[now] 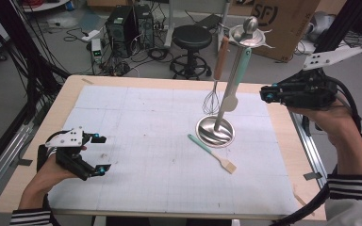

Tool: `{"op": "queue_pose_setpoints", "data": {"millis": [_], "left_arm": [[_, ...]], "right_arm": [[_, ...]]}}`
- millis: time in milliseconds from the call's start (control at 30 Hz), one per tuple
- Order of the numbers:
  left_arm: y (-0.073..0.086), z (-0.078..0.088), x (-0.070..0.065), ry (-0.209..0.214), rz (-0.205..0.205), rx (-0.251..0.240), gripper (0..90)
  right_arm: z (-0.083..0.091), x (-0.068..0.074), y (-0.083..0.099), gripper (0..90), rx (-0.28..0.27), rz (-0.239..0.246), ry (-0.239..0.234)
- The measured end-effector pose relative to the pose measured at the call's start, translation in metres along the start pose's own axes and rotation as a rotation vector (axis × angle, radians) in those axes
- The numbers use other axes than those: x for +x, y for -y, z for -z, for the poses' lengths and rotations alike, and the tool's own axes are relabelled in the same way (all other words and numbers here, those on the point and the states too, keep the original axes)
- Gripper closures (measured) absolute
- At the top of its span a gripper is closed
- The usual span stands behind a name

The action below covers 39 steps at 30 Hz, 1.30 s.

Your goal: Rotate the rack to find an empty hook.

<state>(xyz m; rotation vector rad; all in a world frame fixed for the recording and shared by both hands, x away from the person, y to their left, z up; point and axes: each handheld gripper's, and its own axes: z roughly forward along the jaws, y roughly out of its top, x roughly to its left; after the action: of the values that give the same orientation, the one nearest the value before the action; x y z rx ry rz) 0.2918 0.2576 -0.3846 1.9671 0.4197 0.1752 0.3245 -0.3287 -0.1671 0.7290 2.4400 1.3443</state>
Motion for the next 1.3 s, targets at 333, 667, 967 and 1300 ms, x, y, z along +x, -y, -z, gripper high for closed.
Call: {"op": "queue_pose_setpoints", "data": {"millis": [333,667,967,1300], "left_arm": [[0.0,-0.001,0.0,0.003,-0.005,0.007,1.7],[0.0,-0.001,0.0,0.001,-0.006,0.012,1.7],[0.001,-0.004,0.002,0.015,0.003,0.02,1.7],[0.001,-0.003,0.003,0.01,0.001,0.024,1.7]], "right_arm": [[0.004,-0.001,-0.01,88.8,-0.001,0.002,0.018],[0.017,-0.017,-0.023,88.8,-0.044,-0.015,0.044],[0.023,-0.041,-0.034,88.8,-0.073,-0.056,0.083],[0.026,-0.054,-0.048,88.8,-0.103,-0.056,0.083]]}}
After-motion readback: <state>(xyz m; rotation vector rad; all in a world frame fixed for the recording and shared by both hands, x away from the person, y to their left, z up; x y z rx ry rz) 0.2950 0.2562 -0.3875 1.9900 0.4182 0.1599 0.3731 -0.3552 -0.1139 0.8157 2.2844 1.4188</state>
